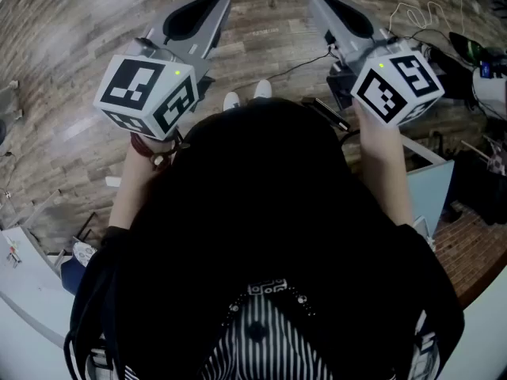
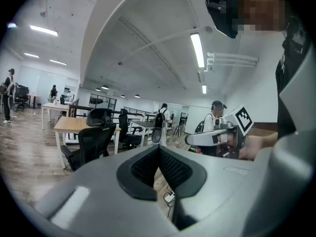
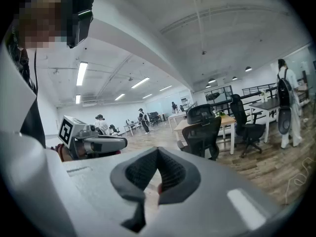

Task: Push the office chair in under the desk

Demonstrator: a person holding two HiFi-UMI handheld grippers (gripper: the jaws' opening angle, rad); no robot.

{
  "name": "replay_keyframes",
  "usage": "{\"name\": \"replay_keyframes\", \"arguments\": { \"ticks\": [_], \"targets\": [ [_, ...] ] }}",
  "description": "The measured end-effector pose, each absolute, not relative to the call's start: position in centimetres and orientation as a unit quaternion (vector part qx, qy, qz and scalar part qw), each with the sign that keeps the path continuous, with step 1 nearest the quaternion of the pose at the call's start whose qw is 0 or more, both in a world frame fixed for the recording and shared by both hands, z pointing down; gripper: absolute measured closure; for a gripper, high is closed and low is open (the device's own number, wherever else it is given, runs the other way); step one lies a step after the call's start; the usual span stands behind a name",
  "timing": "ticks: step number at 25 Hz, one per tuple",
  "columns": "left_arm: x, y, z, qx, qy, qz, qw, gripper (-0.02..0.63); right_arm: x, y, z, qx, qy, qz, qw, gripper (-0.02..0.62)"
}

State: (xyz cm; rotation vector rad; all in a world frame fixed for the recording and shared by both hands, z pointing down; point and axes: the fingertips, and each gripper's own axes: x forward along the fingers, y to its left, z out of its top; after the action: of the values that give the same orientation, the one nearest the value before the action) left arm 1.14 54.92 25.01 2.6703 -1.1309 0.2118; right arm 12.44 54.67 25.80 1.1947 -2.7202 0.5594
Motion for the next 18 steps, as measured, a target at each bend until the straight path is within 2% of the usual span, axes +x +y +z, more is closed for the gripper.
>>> {"name": "replay_keyframes", "arguments": {
  "ticks": [8,18],
  "targets": [
    [3.7,53.3,27.8,0.906,-0.390,0.100,0.131,0.603,15.9,53.6,28.1,0.410,-0.888,0.202,0.054,0.597],
    [8.0,52.5,29.8,0.903,-0.387,0.107,0.154,0.601,20.3,52.2,30.5,0.397,-0.883,0.251,0.016,0.595]
  ]
}}
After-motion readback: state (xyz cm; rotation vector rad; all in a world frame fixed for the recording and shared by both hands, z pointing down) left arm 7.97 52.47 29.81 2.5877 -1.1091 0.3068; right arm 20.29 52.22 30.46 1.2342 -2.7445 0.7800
